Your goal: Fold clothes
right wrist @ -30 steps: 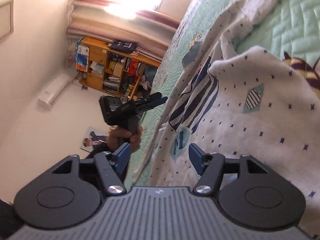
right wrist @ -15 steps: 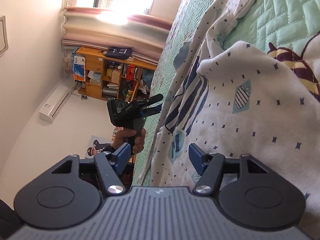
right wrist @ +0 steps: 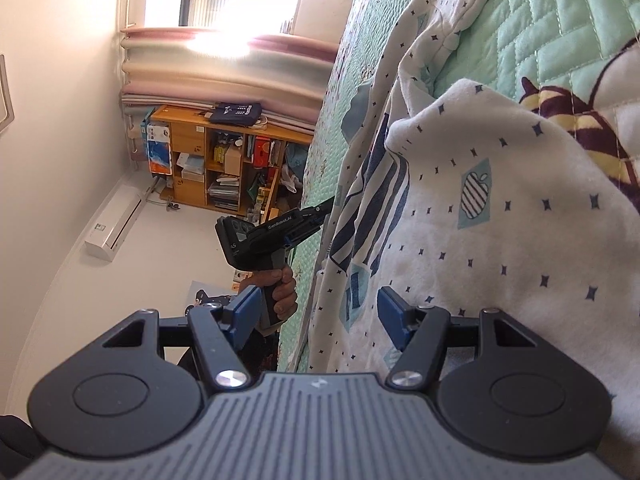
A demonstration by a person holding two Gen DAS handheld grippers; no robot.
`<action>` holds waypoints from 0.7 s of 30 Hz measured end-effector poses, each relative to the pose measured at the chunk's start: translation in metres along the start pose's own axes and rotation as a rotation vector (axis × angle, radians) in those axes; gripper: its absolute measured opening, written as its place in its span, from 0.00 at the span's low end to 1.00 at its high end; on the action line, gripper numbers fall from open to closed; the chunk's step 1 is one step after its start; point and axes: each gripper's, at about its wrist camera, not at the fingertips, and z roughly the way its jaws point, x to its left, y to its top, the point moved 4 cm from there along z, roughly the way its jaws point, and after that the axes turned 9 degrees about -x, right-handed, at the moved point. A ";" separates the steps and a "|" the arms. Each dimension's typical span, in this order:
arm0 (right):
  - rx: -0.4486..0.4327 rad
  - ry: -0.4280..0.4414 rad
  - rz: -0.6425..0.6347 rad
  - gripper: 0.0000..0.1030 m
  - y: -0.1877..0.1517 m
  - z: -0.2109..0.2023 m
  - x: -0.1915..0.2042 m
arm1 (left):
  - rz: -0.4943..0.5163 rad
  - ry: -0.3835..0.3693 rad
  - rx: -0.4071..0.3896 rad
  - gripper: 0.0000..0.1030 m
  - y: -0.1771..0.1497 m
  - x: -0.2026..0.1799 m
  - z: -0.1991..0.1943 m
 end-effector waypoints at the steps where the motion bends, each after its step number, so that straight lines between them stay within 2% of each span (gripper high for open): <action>1: 0.000 0.001 0.004 0.64 0.000 0.000 0.000 | 0.000 0.028 -0.021 0.00 0.002 0.003 -0.003; 4: 0.000 0.005 0.014 0.64 0.001 0.000 -0.002 | 0.040 0.117 -0.053 0.00 0.008 0.012 -0.013; 5: 0.000 0.006 0.018 0.64 0.001 -0.001 -0.002 | 0.025 0.096 -0.049 0.00 0.009 0.014 -0.016; 7: 0.000 0.009 0.025 0.64 0.002 -0.001 -0.003 | -0.032 -0.018 -0.026 0.02 0.010 0.016 -0.022; 8: 0.000 0.009 0.027 0.64 0.002 -0.001 -0.003 | -0.039 -0.055 -0.013 0.07 0.010 0.014 -0.023; 10: -0.001 0.009 0.027 0.64 0.002 -0.001 -0.004 | -0.034 -0.084 0.035 0.42 0.010 0.008 -0.016; 13: -0.004 0.011 0.023 0.64 0.001 0.000 -0.004 | -0.096 -0.141 0.085 0.64 0.008 0.006 -0.001; 15: -0.004 0.012 0.024 0.64 0.001 0.000 -0.005 | -0.098 -0.160 0.114 0.76 0.006 0.002 0.006; 17: -0.004 0.014 0.027 0.64 0.002 0.001 -0.005 | -0.048 -0.146 0.132 0.72 0.002 -0.005 0.009; 18: -0.005 0.015 0.029 0.64 0.002 0.001 -0.005 | -0.012 -0.132 0.131 0.55 0.000 -0.009 0.010; 19: -0.005 0.015 0.031 0.64 0.002 0.001 -0.005 | 0.018 -0.107 0.126 0.06 -0.001 -0.010 0.010; 20: -0.006 0.016 0.034 0.64 0.002 0.001 -0.005 | 0.020 -0.085 0.118 0.10 -0.002 -0.010 0.011; 21: -0.007 0.017 0.038 0.64 0.003 0.001 -0.005 | 0.010 -0.077 0.105 0.07 -0.004 -0.009 0.011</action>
